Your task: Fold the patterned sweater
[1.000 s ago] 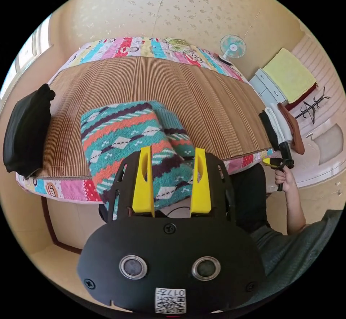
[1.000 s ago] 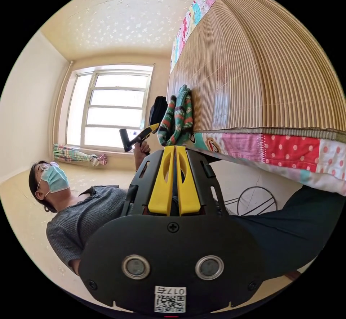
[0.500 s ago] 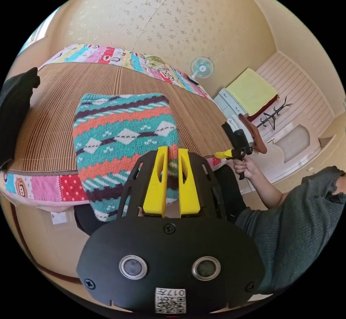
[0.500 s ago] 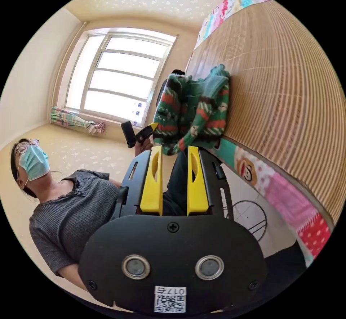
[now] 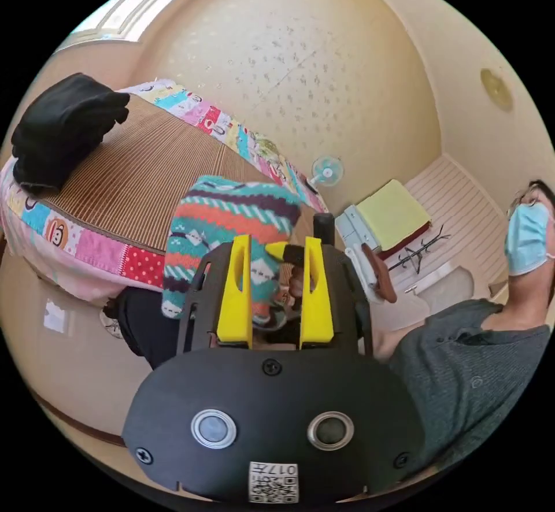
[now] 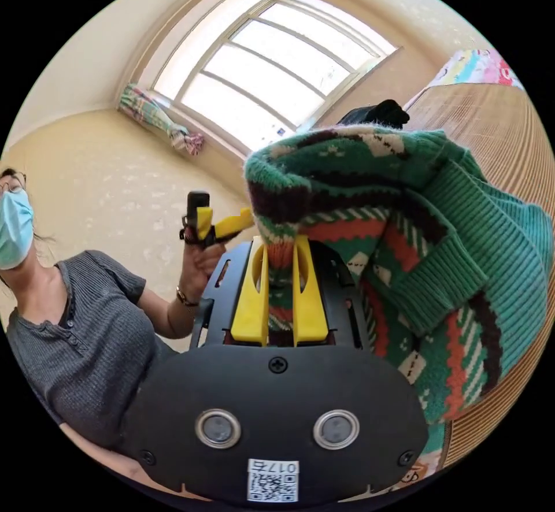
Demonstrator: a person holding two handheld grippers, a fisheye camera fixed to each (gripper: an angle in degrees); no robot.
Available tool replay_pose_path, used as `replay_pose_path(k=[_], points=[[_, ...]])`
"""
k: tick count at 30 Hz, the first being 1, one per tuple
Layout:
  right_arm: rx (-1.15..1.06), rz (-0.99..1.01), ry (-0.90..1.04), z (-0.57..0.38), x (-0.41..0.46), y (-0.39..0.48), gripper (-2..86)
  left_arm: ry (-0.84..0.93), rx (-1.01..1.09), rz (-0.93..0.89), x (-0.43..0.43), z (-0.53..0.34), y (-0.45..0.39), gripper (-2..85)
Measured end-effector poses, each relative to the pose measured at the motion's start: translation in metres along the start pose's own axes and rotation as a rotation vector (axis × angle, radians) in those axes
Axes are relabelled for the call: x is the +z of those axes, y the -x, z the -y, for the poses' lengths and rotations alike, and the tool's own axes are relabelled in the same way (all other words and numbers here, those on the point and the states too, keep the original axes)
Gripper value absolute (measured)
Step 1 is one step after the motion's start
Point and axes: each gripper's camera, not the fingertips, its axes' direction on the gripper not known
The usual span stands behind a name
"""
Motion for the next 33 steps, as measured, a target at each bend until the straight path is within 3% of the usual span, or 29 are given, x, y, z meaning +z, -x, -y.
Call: replay_pose_path(k=[3, 6, 9, 11, 17, 20, 24, 25, 28, 33], points=[[-0.073, -0.192, 0.141, 0.001, 0.049, 0.024, 7.6, 0.119, -0.021, 0.181, 0.006, 0.026, -0.003, 22.2], [-0.139, -0.331, 0.207, -0.002, 0.084, 0.040, 7.7, 0.208, -0.033, 0.244, 0.019, 0.039, 0.006, 23.4], [-0.154, -0.371, 0.227, -0.006, 0.101, 0.042, 7.8, 0.362, 0.039, 0.253, 0.046, 0.040, 0.013, 16.4], [-0.106, -0.337, 0.208, -0.013, 0.095, 0.031, 8.4, 0.353, 0.067, 0.244, 0.050, 0.038, 0.016, 8.3], [-0.088, -0.031, -0.087, -0.046, -0.034, 0.024, 9.2, -0.048, 0.333, -0.298, -0.019, 0.037, 0.007, 4.4], [-0.084, -0.066, -0.201, -0.074, -0.097, 0.030, 6.2, -0.205, 0.510, -0.657, -0.049, 0.051, 0.003, 4.3], [-0.030, -0.203, -0.302, -0.098, -0.144, 0.038, 5.9, -0.356, 0.652, -1.345, -0.032, 0.089, -0.007, 4.2], [-0.014, -0.241, -0.332, -0.102, -0.153, 0.040, 6.4, -0.362, 0.654, -1.509, -0.016, 0.103, -0.017, 4.2], [0.009, -0.260, -0.378, -0.104, -0.162, 0.042, 8.5, -0.262, 0.704, -1.757, 0.026, 0.130, -0.068, 4.1], [0.002, -0.324, -0.374, -0.084, -0.148, 0.046, 14.2, -0.035, 0.873, -1.923, 0.072, 0.131, -0.178, 4.1]])
